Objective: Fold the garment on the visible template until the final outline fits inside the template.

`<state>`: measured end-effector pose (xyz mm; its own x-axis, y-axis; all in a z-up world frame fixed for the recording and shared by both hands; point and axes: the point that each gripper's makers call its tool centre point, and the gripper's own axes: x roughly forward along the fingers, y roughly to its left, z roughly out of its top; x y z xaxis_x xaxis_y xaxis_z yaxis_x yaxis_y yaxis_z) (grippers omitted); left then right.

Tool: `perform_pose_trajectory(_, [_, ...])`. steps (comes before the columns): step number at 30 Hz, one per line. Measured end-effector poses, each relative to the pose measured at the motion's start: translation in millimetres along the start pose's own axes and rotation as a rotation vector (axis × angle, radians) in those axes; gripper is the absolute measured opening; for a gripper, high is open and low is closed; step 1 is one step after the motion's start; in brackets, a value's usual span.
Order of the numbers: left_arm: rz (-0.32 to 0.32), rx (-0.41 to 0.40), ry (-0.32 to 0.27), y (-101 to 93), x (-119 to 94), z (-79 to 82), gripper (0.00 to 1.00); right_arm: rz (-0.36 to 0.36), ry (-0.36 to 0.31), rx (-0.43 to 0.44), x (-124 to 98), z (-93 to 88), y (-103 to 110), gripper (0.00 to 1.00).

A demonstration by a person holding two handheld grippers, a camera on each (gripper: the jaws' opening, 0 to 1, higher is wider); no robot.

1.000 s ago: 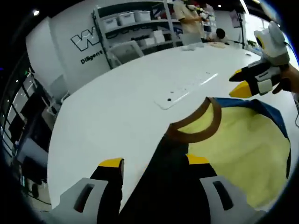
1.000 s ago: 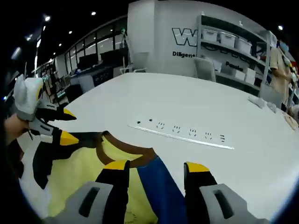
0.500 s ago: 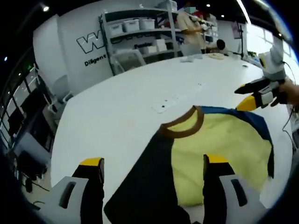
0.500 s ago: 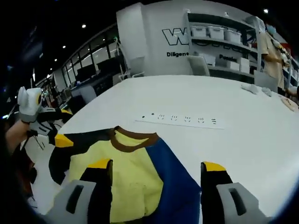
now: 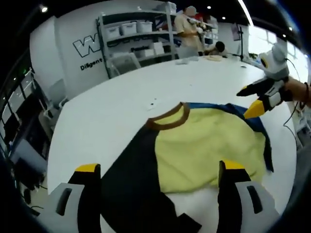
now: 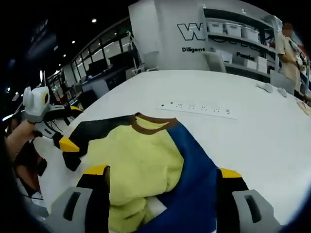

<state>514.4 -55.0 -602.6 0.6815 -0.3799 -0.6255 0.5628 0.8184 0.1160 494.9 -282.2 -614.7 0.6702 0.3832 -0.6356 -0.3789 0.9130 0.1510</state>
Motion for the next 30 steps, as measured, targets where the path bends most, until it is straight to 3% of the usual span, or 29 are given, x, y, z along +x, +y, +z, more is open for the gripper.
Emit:
perform_pose_trajectory(3, [-0.002, -0.003, 0.011, 1.3, -1.0, -8.4, 0.97, -0.004, 0.013, -0.02, -3.7, -7.3, 4.1, 0.82])
perform_pose_trajectory(5, [-0.005, 0.0, 0.016, 0.6, -4.9, -14.1, 0.96, -0.033, 0.004, -0.087, -6.4, -9.4, 0.4, 0.79])
perform_pose_trajectory(8, [-0.01, -0.009, 0.013, 2.6, -13.6, -23.5, 0.93, -0.037, 0.002, -0.09, -10.0, -17.5, 3.3, 0.78])
perform_pose_trajectory(11, [-0.002, -0.002, 0.001, 5.3, -21.6, -32.3, 0.82, -0.039, 0.001, -0.083, -11.9, -24.4, 2.8, 0.74])
perform_pose_trajectory(14, [0.006, -0.004, 0.027, 8.2, -23.9, -47.1, 0.75, -0.059, 0.007, -0.081, -13.2, -34.9, 0.3, 0.69])
perform_pose_trajectory(19, [-0.006, -0.013, 0.032, -1.5, -24.7, -63.2, 0.61, -0.097, 0.012, -0.089, -13.5, -51.6, -1.1, 0.56])
perform_pose_trajectory(23, [-0.006, 0.005, -0.03, -6.9, -20.4, -62.0, 0.55, -0.144, 0.032, -0.113, -14.9, -60.9, -2.6, 0.47])
perform_pose_trajectory(30, [0.011, 0.004, 0.032, -4.9, -12.1, -84.8, 0.36, -0.165, 0.041, -0.037, -17.8, -71.9, -1.0, 0.35])
